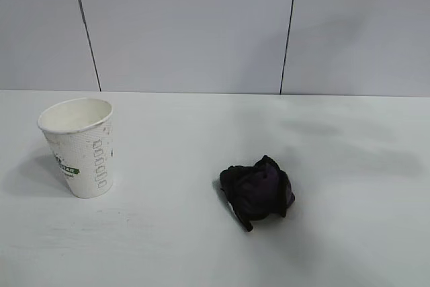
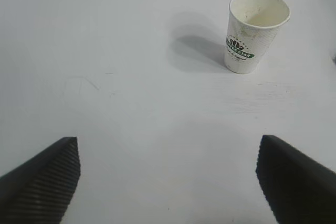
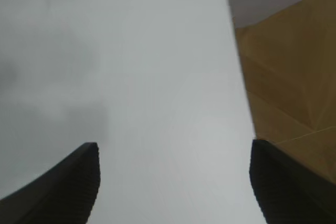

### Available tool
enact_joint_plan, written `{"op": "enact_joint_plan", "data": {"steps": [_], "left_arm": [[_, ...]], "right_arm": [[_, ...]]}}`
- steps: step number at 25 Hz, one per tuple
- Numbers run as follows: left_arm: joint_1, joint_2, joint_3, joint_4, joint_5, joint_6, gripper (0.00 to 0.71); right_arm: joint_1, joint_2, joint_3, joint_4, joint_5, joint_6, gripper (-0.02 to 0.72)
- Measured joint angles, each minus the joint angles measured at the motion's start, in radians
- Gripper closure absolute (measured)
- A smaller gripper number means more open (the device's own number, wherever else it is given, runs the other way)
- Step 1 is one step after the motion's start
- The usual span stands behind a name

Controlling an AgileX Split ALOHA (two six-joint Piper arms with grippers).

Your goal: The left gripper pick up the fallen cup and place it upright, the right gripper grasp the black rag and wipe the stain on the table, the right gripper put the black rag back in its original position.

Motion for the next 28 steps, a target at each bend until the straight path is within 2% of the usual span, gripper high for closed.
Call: {"op": "enact_joint_plan", "data": {"steps": [4, 12, 15, 20, 28], "left_arm": [[0.0, 0.0, 0.0, 0.0, 0.0, 0.0, 0.056], [0.0, 0.0, 0.0, 0.0, 0.0, 0.0, 0.056], [0.0, 0.0, 0.0, 0.0, 0.0, 0.0, 0.056], [0.0, 0.0, 0.0, 0.0, 0.0, 0.0, 0.056], [0.0, 0.0, 0.0, 0.0, 0.0, 0.0, 0.056]], "right_arm": [[-0.014, -0.231, 0.0, 0.024, 0.006, -0.026, 0.157], [0.071, -0.752, 0.005, 0.107, 0.01, -0.111, 0.156], [0.079, -0.923, 0.048, 0.143, 0.047, -0.116, 0.156], [0.078, -1.162, 0.212, 0.211, 0.138, -0.12, 0.156], [0.078, -1.371, 0.619, 0.221, 0.181, -0.12, 0.156]]}}
